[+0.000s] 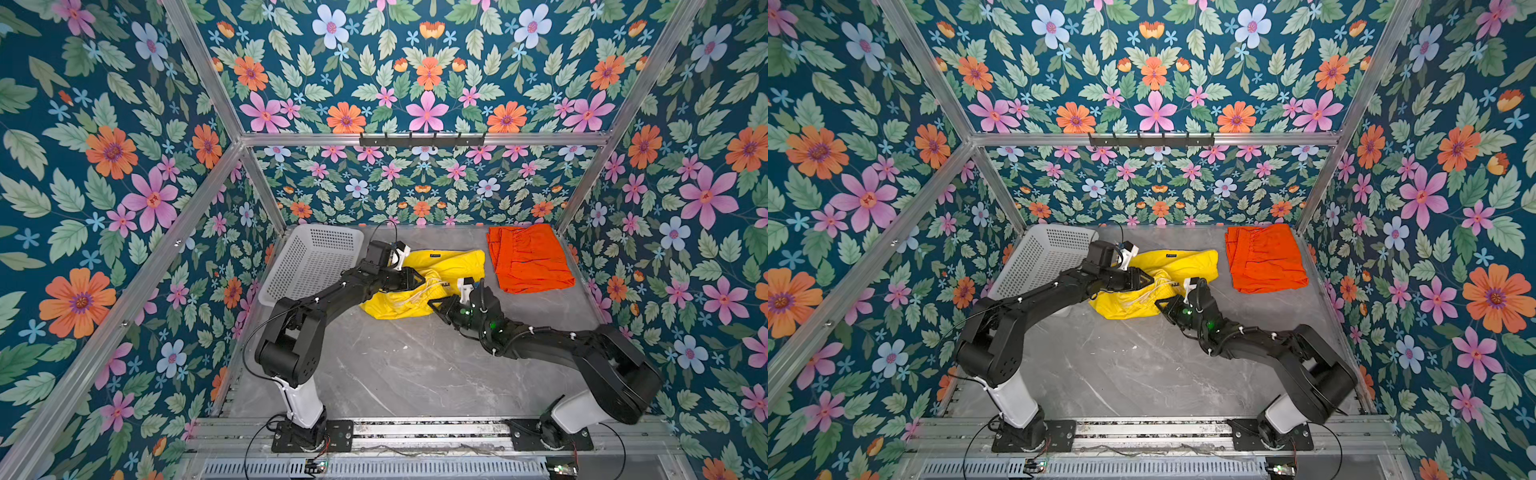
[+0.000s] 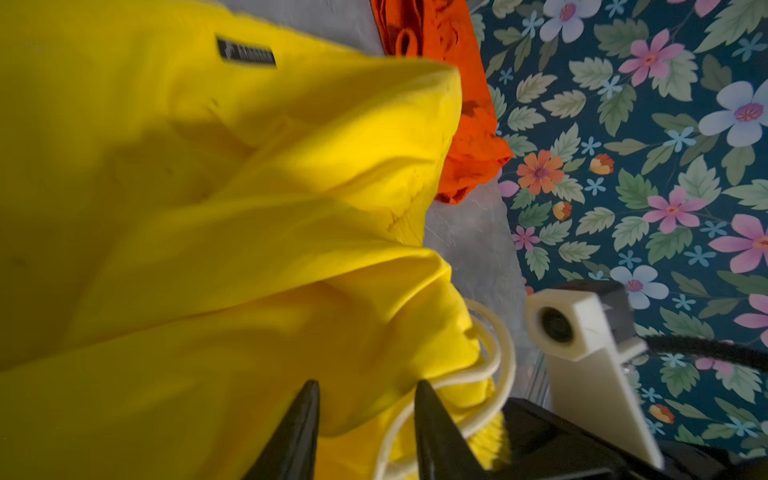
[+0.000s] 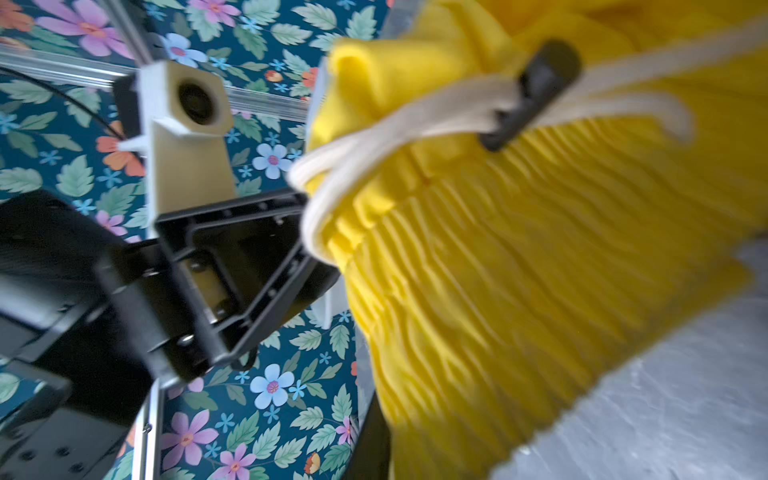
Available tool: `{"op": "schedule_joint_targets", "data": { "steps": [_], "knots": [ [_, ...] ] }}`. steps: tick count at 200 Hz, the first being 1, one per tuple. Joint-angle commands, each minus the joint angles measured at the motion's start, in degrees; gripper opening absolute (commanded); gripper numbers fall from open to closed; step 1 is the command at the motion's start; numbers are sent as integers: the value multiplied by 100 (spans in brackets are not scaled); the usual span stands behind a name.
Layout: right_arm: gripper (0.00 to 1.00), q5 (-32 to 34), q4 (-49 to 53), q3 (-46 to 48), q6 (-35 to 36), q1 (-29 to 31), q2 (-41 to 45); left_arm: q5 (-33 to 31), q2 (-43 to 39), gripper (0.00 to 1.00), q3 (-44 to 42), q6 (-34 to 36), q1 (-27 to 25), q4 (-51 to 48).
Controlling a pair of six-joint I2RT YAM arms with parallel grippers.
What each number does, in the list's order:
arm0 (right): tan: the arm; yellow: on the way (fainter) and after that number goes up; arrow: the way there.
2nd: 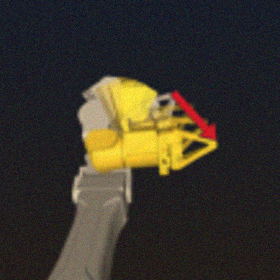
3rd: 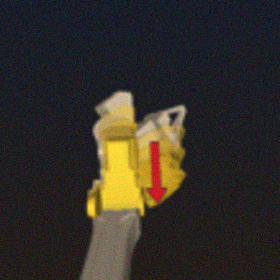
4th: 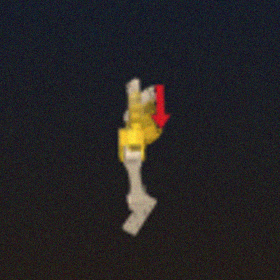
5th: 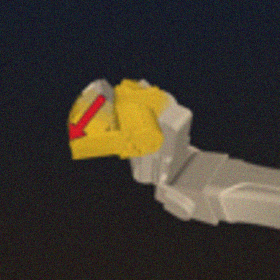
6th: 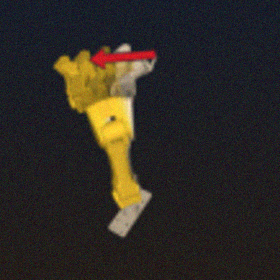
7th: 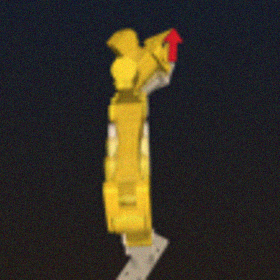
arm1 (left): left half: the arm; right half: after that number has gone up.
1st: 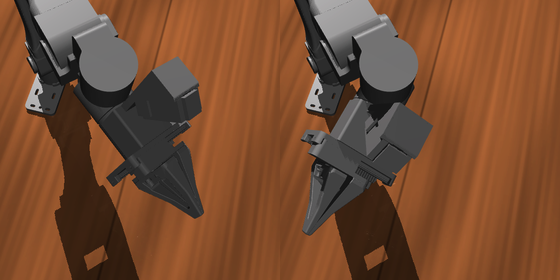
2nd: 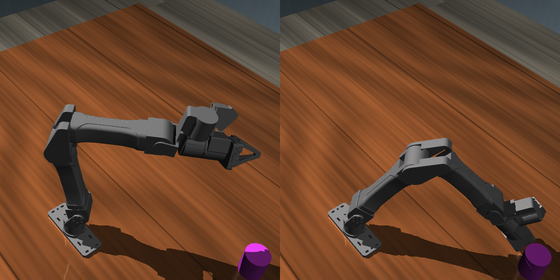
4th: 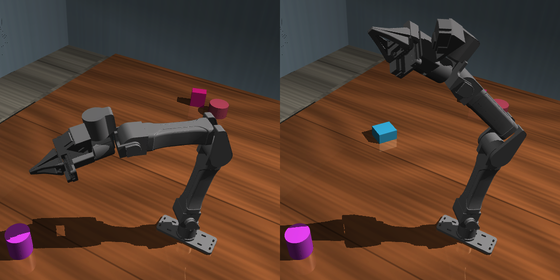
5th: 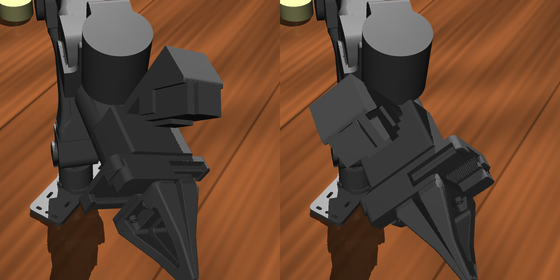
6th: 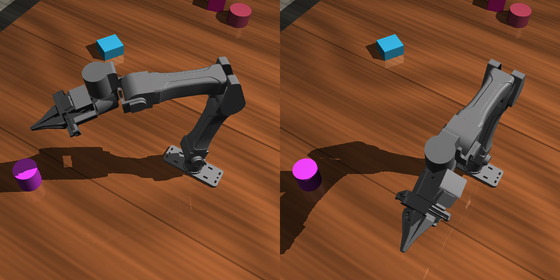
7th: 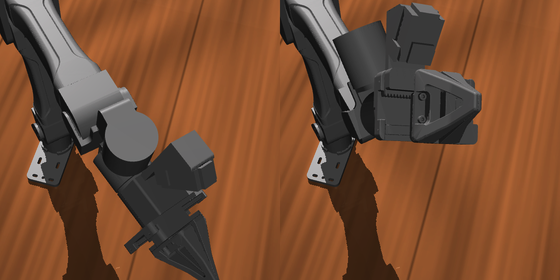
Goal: Fold and stack the shorts
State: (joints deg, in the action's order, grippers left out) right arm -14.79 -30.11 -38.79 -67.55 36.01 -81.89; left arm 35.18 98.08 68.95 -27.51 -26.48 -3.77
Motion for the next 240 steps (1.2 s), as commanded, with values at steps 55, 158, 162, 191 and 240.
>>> {"op": "schedule_joint_targets", "data": {
  "steps": [55,158,162,191,240],
  "knots": [
    [11,-1172,4029,-1977,2356,-858,643,-540,-1504,59,-611,1949,207,-492],
    [17,-2519,3960,-1611,1647,-1112,232,-1617,-1924,58,-1844,4837,-1764,625],
    [17,-2529,3926,-1592,1584,-1132,232,-1686,-1915,58,-1869,4947,-1824,679],
    [18,-2707,3709,-1553,1260,-1205,216,-2172,-1835,58,-2056,5355,-2161,1287],
    [18,-2846,3730,-1525,1134,-1283,254,-3012,-1628,47,-2105,5313,-2219,1778]
  ]
}}
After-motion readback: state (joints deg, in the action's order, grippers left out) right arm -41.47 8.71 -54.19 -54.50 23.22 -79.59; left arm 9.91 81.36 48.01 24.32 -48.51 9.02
